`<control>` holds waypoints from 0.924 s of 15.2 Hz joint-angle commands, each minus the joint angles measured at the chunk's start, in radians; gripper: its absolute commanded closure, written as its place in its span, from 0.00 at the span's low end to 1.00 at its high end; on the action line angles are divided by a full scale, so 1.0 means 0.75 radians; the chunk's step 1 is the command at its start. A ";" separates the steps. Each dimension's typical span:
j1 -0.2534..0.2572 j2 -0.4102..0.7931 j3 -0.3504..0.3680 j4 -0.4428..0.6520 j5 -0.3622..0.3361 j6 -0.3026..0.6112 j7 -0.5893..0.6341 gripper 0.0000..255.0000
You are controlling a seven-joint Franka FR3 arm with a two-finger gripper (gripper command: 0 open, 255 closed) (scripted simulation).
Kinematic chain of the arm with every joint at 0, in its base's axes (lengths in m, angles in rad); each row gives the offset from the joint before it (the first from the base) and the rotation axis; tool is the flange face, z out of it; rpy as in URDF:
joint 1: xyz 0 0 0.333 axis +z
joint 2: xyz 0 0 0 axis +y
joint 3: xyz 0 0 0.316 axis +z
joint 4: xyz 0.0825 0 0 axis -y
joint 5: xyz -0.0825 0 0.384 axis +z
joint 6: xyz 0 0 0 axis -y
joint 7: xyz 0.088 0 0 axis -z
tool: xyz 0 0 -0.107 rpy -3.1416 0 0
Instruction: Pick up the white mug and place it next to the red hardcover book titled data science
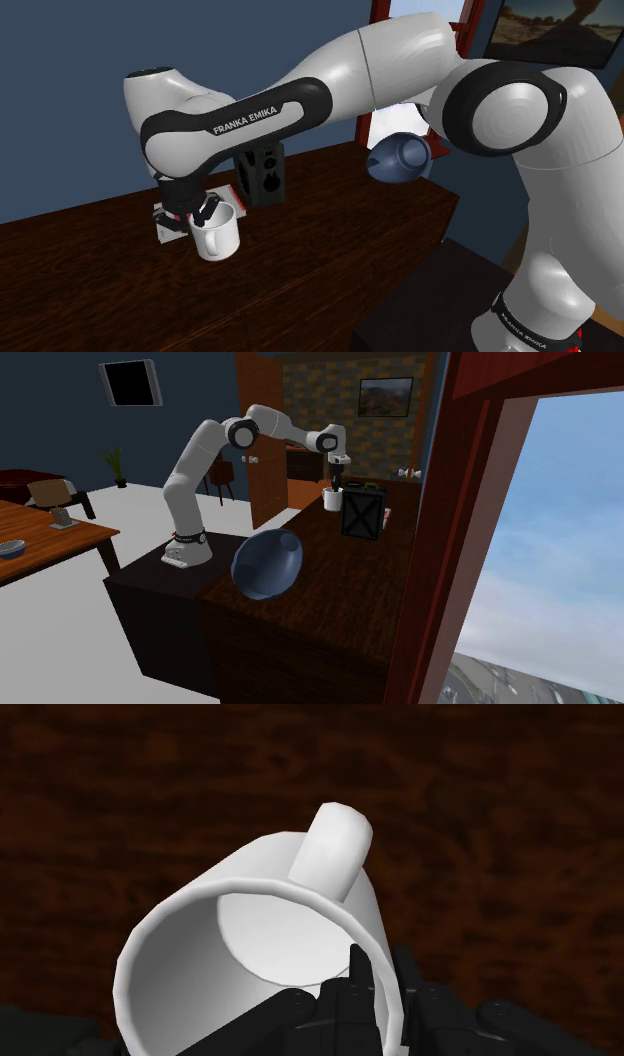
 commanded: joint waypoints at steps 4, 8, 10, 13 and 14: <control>-0.002 0.008 -0.001 -0.036 -0.002 0.045 0.002 1.00; -0.002 0.008 -0.001 -0.035 -0.002 0.045 0.002 1.00; -0.002 0.008 -0.001 -0.036 -0.002 0.045 0.002 0.00; -0.002 0.008 -0.001 -0.036 -0.002 0.045 0.002 0.00; -0.002 0.008 -0.001 -0.036 -0.002 0.045 0.002 0.00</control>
